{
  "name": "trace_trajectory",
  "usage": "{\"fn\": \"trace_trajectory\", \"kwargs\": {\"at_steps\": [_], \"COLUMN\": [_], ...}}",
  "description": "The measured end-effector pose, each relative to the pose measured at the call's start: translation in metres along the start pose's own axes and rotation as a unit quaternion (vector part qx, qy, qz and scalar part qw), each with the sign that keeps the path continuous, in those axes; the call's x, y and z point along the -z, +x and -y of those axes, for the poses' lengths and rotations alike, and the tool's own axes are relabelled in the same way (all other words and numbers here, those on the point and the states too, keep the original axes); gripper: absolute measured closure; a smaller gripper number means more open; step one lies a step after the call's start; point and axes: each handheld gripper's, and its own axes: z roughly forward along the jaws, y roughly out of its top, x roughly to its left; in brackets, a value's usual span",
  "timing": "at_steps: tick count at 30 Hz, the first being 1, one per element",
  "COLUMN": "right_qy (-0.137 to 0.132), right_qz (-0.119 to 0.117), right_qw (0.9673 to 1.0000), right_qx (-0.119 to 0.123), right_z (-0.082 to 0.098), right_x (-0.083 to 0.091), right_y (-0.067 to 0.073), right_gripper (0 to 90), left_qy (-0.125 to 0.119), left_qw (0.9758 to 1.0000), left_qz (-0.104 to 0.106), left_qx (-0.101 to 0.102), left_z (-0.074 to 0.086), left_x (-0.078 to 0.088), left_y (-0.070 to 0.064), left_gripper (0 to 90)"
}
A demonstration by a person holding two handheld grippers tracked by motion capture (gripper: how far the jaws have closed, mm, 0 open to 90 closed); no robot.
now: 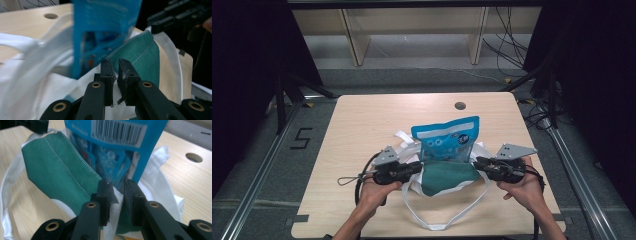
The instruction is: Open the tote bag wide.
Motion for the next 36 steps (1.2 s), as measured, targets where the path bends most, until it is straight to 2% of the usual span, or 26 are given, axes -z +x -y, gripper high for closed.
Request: {"fn": "trace_trajectory", "kwargs": {"at_steps": [1, 3, 5, 6, 8, 9, 10, 11, 12, 13, 14, 16, 17, 19, 20, 21, 22, 24, 26, 28, 30, 31, 32, 33, 35, 36], "right_qy": [0.01, 0.032, 0.066, 0.076, 0.102, 0.111, 0.118, 0.13, 0.137, 0.145, 0.149, 0.142, 0.145, 0.147, 0.143, 0.138, 0.124, 0.077, 0.047, 0.015, 0.007, 0.006, 0.01, 0.017, 0.023, 0.031], "right_qz": [0.001, -0.001, -0.011, -0.004, -0.006, -0.004, -0.003, -0.006, -0.006, -0.005, -0.005, -0.007, -0.007, -0.01, -0.009, -0.006, -0.006, -0.016, 0.0, 0.019, 0.046, 0.057, 0.08, 0.097, 0.102, 0.105], "right_qw": [0.9999, 0.9993, 0.9976, 0.9965, 0.9939, 0.993, 0.9923, 0.9907, 0.9896, 0.9883, 0.988, 0.989, 0.9888, 0.9884, 0.989, 0.9897, 0.9918, 0.9963, 0.9984, 0.9991, 0.9983, 0.9973, 0.9956, 0.9938, 0.994, 0.9936], "right_qx": [0.004, 0.017, 0.018, 0.036, 0.042, 0.039, 0.037, 0.041, 0.042, 0.047, 0.042, 0.039, 0.036, 0.037, 0.036, 0.038, 0.032, 0.033, 0.031, 0.036, 0.035, 0.044, 0.047, 0.051, 0.034, 0.03], "right_z": [0.002, 0.006, 0.013, 0.016, 0.022, 0.026, 0.029, 0.034, 0.036, 0.041, 0.043, 0.045, 0.045, 0.043, 0.041, 0.036, 0.034, 0.021, 0.011, 0.0, -0.01, -0.012, -0.014, -0.016, -0.016, -0.015], "right_x": [-0.001, -0.007, -0.015, -0.021, -0.032, -0.037, -0.043, -0.047, -0.049, -0.054, -0.057, -0.058, -0.058, -0.056, -0.053, -0.047, -0.042, -0.026, -0.015, -0.006, -0.002, -0.002, -0.003, -0.005, -0.01, -0.013], "right_y": [0.001, 0.004, 0.011, 0.011, 0.013, 0.015, 0.016, 0.018, 0.019, 0.02, 0.02, 0.019, 0.02, 0.019, 0.018, 0.016, 0.015, 0.009, 0.005, -0.002, -0.011, -0.014, -0.019, -0.026, -0.036, -0.041], "right_gripper": [77.3, 78.5, 79.3, 79.4, 79.7, 79.9, 80.2, 80.4, 80.6, 80.8, 80.9, 81.0, 81.0, 80.7, 80.6, 80.8, 81.1, 85.8, 86.2, 86.8, 86.7, 86.3, 85.7, 84.3, 81.4, 79.6], "left_qy": [0.013, 0.025, 0.037, 0.05, 0.067, 0.078, 0.098, 0.093, 0.1, 0.1, 0.107, 0.11, 0.105, 0.106, 0.091, 0.084, 0.072, 0.051, 0.037, 0.015, 0.01, 0.013, 0.016, 0.021, 0.042, 0.039], "left_qw": [0.9998, 0.9995, 0.9992, 0.9986, 0.9972, 0.9966, 0.9942, 0.9951, 0.994, 0.9942, 0.9933, 0.9922, 0.993, 0.9928, 0.995, 0.9957, 0.9966, 0.9976, 0.9978, 0.9989, 0.9971, 0.9954, 0.9925, 0.9911, 0.9907, 0.9891], "left_qz": [-0.012, -0.01, -0.011, -0.012, -0.021, -0.013, -0.018, -0.011, -0.015, -0.012, -0.011, -0.021, -0.018, -0.019, -0.01, -0.008, -0.007, -0.017, -0.029, -0.037, -0.07, -0.089, -0.114, -0.122, -0.121, -0.135], "left_qx": [-0.006, -0.012, -0.005, -0.014, -0.026, -0.023, -0.039, -0.03, -0.041, -0.038, -0.041, -0.054, -0.051, -0.053, -0.04, -0.039, -0.04, -0.043, -0.046, -0.023, -0.026, -0.033, -0.041, -0.048, -0.047, -0.045], "left_z": [0.004, 0.011, 0.021, 0.025, 0.034, 0.038, 0.044, 0.048, 0.051, 0.052, 0.052, 0.052, 0.051, 0.045, 0.04, 0.036, 0.031, 0.017, 0.004, -0.004, -0.011, -0.013, -0.016, -0.017, -0.019, -0.02], "left_x": [-0.007, -0.014, -0.02, -0.021, -0.027, -0.031, -0.036, -0.04, -0.043, -0.045, -0.046, -0.045, -0.045, -0.04, -0.035, -0.031, -0.025, -0.014, -0.003, 0.005, 0.012, 0.013, 0.015, 0.015, 0.011, 0.007], "left_y": [-0.004, -0.005, -0.007, -0.006, -0.008, -0.008, -0.008, -0.011, -0.011, -0.012, -0.01, -0.011, -0.013, -0.012, -0.013, -0.013, -0.012, -0.009, 0.0, 0.012, 0.023, 0.03, 0.037, 0.041, 0.051, 0.053], "left_gripper": [83.7, 84.9, 86.1, 86.3, 87.5, 88.4, 89.0, 89.4, 89.5, 89.6, 89.6, 89.6, 89.6, 89.2, 87.6, 85.6, 85.0, 84.7, 83.1, 80.6, 77.5, 74.9, 72.1, 69.9, 62.5, 58.4]}}
